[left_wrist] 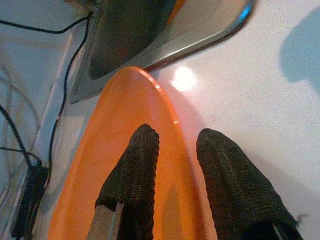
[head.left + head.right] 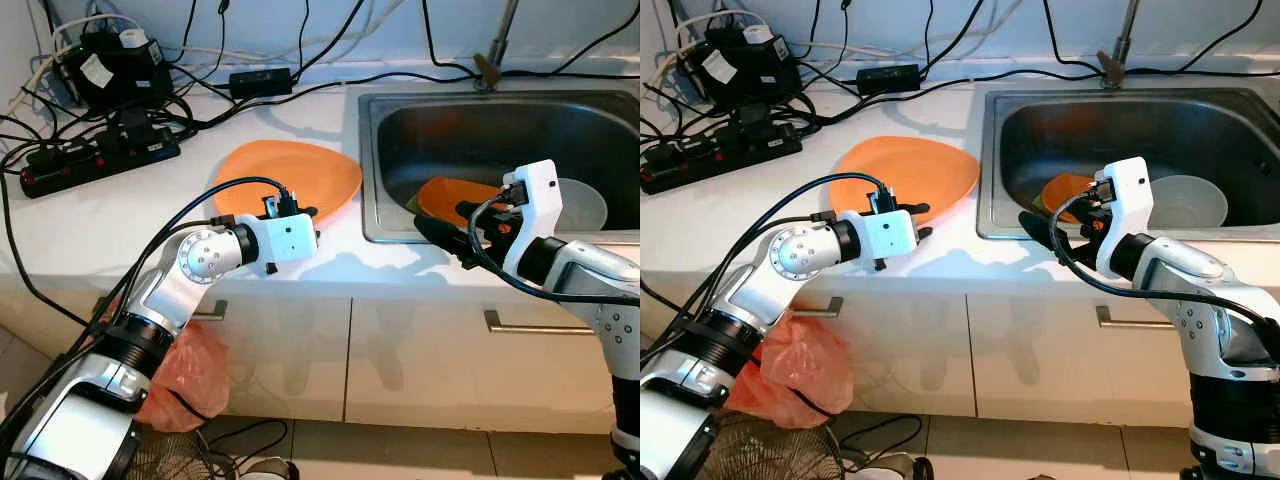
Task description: Kitchen organization
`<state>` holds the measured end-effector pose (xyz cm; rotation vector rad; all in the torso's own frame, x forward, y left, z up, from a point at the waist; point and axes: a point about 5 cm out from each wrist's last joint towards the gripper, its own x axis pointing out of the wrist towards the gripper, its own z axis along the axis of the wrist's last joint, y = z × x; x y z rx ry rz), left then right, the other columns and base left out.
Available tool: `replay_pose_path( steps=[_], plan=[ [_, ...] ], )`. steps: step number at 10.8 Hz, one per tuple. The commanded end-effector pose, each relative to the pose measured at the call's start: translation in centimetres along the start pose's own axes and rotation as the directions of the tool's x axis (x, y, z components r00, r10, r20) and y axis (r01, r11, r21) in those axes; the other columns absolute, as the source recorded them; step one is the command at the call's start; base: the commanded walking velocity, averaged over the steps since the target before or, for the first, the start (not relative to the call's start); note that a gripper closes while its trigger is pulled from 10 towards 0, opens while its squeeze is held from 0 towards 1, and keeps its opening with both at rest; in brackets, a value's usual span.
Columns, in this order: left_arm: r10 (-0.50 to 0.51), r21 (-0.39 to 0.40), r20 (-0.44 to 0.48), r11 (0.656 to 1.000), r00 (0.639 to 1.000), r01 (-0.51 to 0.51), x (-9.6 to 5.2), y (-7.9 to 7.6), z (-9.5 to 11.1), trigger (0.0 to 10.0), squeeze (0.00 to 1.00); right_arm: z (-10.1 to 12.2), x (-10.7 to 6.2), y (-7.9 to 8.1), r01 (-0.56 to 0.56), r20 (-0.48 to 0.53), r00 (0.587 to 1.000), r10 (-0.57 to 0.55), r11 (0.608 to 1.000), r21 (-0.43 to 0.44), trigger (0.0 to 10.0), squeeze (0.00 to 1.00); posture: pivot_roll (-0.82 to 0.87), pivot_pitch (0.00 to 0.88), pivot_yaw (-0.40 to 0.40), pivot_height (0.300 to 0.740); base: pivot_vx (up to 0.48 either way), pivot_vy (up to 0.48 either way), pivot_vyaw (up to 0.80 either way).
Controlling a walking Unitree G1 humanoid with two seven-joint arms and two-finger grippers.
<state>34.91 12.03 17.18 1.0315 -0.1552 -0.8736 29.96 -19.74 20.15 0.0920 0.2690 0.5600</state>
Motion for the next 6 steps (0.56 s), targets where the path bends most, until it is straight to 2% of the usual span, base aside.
replay_pose_path(
  steps=[1,4,5,6],
  plan=[
    [0.016,0.022,-0.021,1.0,1.0,-0.016,-0.2,0.6,-0.3,10.0,0.0,0.6,-0.1,0.1,0.0,0.024,1.0,0.001,1.0,-0.015,10.0,1.0,0.07,0.047,0.086,0.74,0.0,0.0,0.0],
    [0.045,0.125,-0.115,0.992,0.992,-0.031,-0.2,1.0,-1.8,10.0,0.0,0.7,-0.2,0.9,-0.031,0.023,0.999,0.03,1.0,0.002,10.0,0.98,0.07,0.069,0.088,0.74,0.0,0.0,0.0],
    [0.041,0.155,-0.134,0.988,0.99,-0.02,-0.3,1.4,-2.1,10.0,0.0,0.7,-0.9,2.4,-0.139,-0.001,0.99,0.139,0.989,0.052,10.0,0.71,0.07,0.085,0.096,0.74,0.0,0.0,0.0],
    [0.04,0.159,-0.134,0.987,0.99,-0.018,-0.3,1.6,-2.1,10.0,0.0,0.1,-1.4,2.6,-0.158,-0.03,0.987,0.159,0.986,0.043,10.0,0.33,0.07,0.09,0.099,0.74,0.0,0.0,0.0]
  ],
)
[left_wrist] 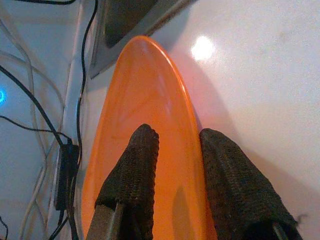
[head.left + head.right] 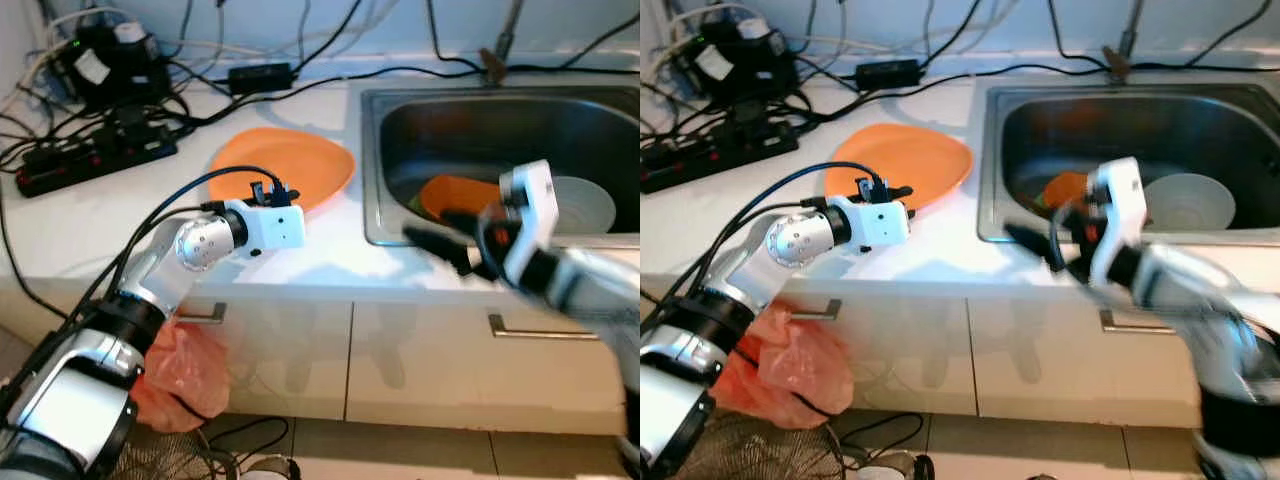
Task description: Kitchen organization
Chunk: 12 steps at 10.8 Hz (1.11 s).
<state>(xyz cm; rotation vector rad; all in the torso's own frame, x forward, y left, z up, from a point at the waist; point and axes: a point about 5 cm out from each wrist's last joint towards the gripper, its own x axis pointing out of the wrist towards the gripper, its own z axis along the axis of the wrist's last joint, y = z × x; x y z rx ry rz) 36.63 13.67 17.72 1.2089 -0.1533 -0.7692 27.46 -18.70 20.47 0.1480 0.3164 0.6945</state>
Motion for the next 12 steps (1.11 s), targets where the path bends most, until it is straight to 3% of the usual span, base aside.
replay_pose_path(
  steps=[1,2,4,5,6,7,12],
  plan=[
    [-0.019,0.02,-0.022,1.0,1.0,0.019,-0.1,-0.1,-0.5,10.0,0.0,-0.3,-0.2,0.4,-0.02,-0.027,0.999,0.02,1.0,-0.005,10.0,0.06,0.06,0.098,0.1,0.74,0.0,0.0,0.0],
    [-0.015,0.029,-0.022,0.999,1.0,0.016,0.0,0.0,-0.5,10.0,0.0,-0.7,-0.5,0.5,-0.024,-0.05,0.998,0.024,1.0,0.0,10.0,0.0,0.06,0.105,0.101,0.74,0.0,0.0,0.0],
    [-0.019,0.051,-0.06,0.998,0.998,0.022,0.3,0.2,-1.1,10.0,0.0,-1.0,-0.6,0.8,-0.032,-0.07,0.997,0.032,0.999,0.01,10.0,0.0,0.06,0.113,0.1,0.74,0.0,0.0,0.0],
    [-0.016,0.044,-0.079,0.999,0.997,0.02,0.2,0.2,-1.5,8.6,0.0,-1.0,-0.5,0.9,-0.035,-0.069,0.997,0.035,0.999,0.009,10.0,0.0,0.07,0.114,0.099,0.74,0.0,0.0,0.0],
    [-0.017,0.063,-0.111,0.998,0.994,0.024,0.1,0.2,-2.2,0.5,0.0,-0.9,-0.3,1.0,-0.038,-0.063,0.997,0.038,0.999,0.009,10.0,0.0,0.07,0.116,0.101,0.74,0.0,0.0,0.0],
    [-0.034,0.073,-0.132,0.996,0.991,0.044,-0.1,0.0,-2.6,0.0,0.0,-0.9,-0.3,1.1,-0.039,-0.06,0.997,0.04,0.999,0.009,10.0,0.0,0.07,0.116,0.103,0.74,0.0,0.0,0.0],
    [-0.057,0.079,-0.128,0.995,0.99,0.068,0.2,-0.5,-2.9,0.0,0.0,-1.0,-0.1,1.2,-0.031,-0.052,0.998,0.032,0.999,0.011,10.0,0.0,0.06,0.113,0.105,0.74,0.0,0.0,0.0]
  ],
)
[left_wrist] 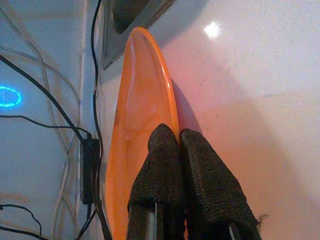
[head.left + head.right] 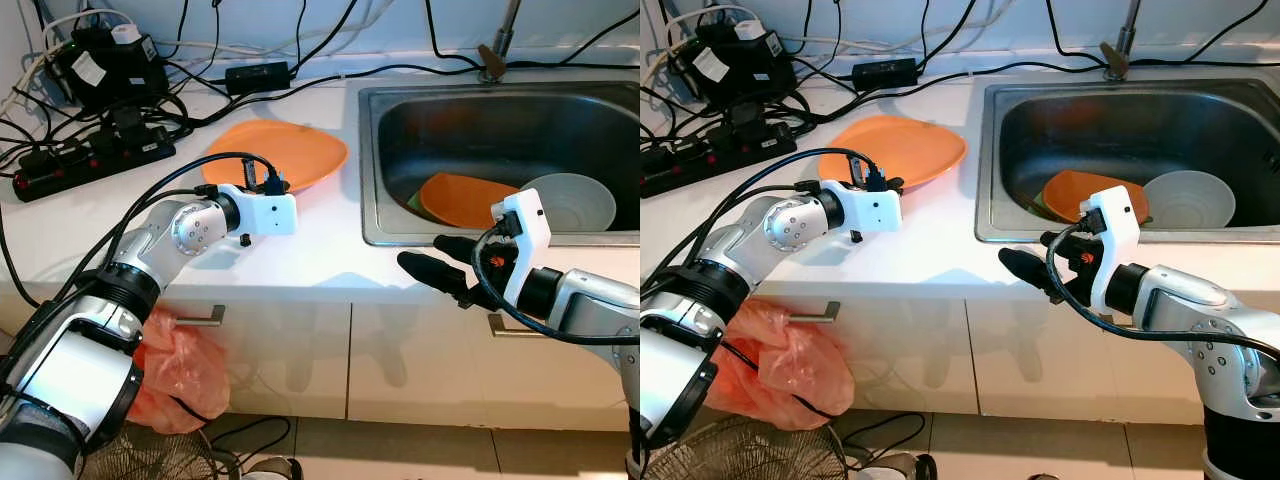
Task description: Kitchen organization
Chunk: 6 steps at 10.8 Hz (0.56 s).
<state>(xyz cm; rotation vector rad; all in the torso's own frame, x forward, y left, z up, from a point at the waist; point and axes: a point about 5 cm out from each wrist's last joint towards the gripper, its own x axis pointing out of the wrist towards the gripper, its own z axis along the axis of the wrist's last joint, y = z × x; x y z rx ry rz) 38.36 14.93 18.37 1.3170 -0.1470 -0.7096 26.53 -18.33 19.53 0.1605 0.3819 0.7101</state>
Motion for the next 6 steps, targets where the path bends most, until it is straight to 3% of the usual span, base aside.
replay_pose_path(
  steps=[1,4,6],
  plan=[
    [-0.085,-0.009,-0.056,0.996,0.995,0.085,-0.12,-2.16,-1.13,0.0,0.0,0.25,0.12,0.51,-0.013,0.007,1.0,0.013,1.0,-0.021,10.0,0.0,0.07,0.112,0.105,0.74,0.0,0.0,0.0],
    [-0.072,-0.011,-0.052,0.997,0.996,0.071,-0.14,-2.22,-1.17,0.0,0.0,0.26,0.27,0.48,-0.009,0.01,1.0,0.009,1.0,-0.019,10.0,0.0,0.07,0.112,0.104,0.74,0.0,0.0,0.0],
    [0.031,0.002,-0.027,1.0,0.999,-0.031,-0.12,-1.53,-0.81,0.0,0.0,0.47,0.49,0.32,0.006,0.04,0.999,-0.006,1.0,0.002,10.0,0.0,0.07,0.109,0.102,0.74,0.0,0.0,0.0]
  ],
)
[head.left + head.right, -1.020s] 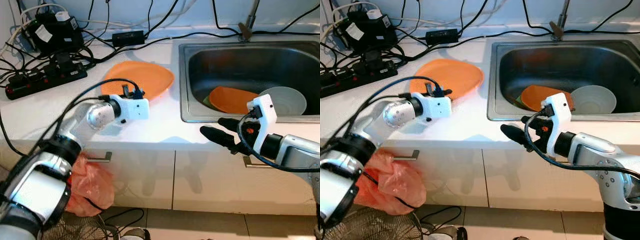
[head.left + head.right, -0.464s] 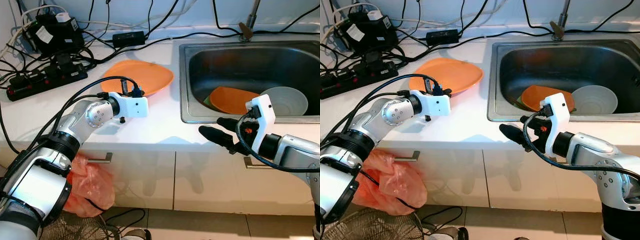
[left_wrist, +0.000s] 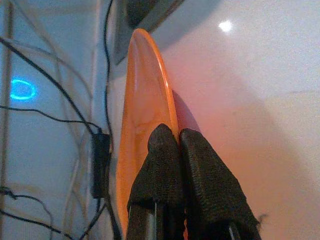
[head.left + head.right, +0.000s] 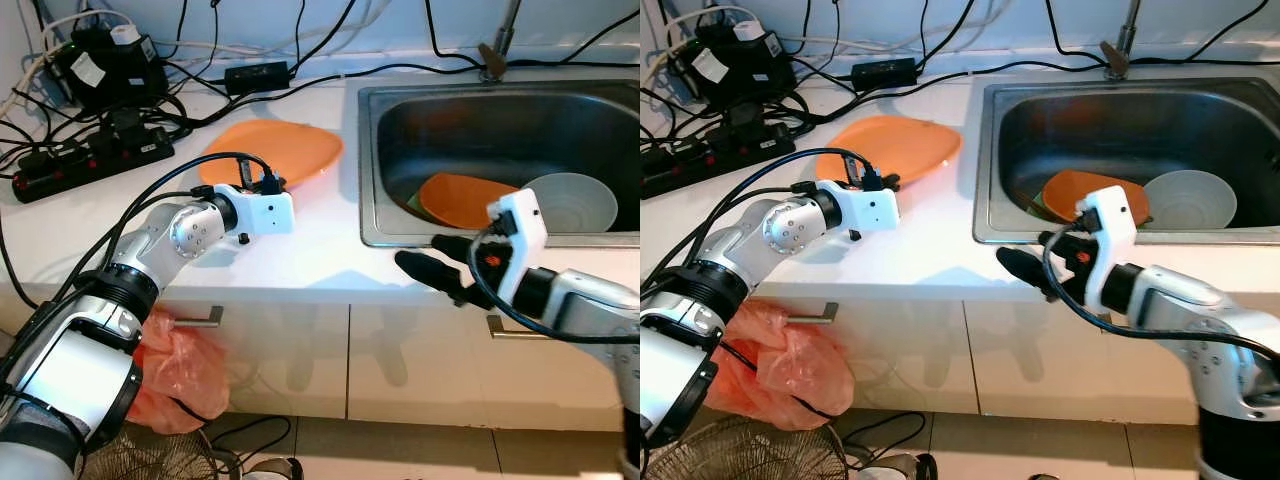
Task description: Kitchen organization
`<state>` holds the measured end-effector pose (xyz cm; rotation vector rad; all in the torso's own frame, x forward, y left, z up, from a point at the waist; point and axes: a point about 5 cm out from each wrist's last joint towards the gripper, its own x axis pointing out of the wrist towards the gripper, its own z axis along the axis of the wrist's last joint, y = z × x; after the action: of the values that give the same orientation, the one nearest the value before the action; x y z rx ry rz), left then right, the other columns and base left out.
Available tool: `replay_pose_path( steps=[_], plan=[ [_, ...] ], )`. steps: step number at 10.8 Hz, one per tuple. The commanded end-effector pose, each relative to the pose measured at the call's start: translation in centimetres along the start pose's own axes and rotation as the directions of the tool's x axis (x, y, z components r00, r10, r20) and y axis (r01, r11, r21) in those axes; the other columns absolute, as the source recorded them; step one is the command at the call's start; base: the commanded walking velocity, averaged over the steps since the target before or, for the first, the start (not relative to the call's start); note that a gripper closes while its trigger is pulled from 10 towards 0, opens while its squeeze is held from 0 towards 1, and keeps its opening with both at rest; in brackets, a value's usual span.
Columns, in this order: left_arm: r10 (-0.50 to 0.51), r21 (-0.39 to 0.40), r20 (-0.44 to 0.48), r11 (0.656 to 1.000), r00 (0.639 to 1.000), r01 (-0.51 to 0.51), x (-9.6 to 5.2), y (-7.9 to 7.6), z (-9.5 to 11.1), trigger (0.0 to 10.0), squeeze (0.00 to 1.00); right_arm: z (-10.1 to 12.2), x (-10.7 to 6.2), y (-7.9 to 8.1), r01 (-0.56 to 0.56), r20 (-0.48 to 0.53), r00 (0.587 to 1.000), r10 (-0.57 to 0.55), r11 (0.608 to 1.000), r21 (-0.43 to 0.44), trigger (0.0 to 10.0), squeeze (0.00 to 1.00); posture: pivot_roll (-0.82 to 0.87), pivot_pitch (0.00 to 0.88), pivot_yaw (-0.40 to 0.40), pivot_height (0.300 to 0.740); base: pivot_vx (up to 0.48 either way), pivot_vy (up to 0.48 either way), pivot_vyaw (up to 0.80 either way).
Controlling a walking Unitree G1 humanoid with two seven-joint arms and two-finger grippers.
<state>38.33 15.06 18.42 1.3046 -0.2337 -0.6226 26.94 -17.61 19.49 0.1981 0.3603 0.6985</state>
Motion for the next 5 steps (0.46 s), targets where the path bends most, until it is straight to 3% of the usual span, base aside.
replay_pose_path(
  steps=[1,3,5],
  plan=[
    [0.031,0.015,0.006,0.999,1.0,-0.031,-0.2,-0.7,-0.1,0.0,0.0,0.7,-0.1,-0.1,0.014,0.041,0.999,-0.014,1.0,0.001,10.0,0.0,0.07,0.107,0.1,0.74,0.0,0.0,0.0],
    [0.215,0.053,0.11,0.974,0.97,-0.221,-0.6,0.5,1.3,0.0,0.0,1.9,0.4,-0.5,0.045,0.128,0.991,-0.05,0.998,0.041,10.0,0.0,0.07,0.106,0.094,0.74,0.0,0.0,0.0],
    [0.346,0.057,0.188,0.931,0.919,-0.362,-1.1,1.0,2.2,0.0,0.0,3.9,1.2,-1.0,0.06,0.274,0.957,-0.101,0.986,0.155,10.0,0.0,0.07,0.106,0.089,0.74,0.0,0.0,0.0]
  ],
)
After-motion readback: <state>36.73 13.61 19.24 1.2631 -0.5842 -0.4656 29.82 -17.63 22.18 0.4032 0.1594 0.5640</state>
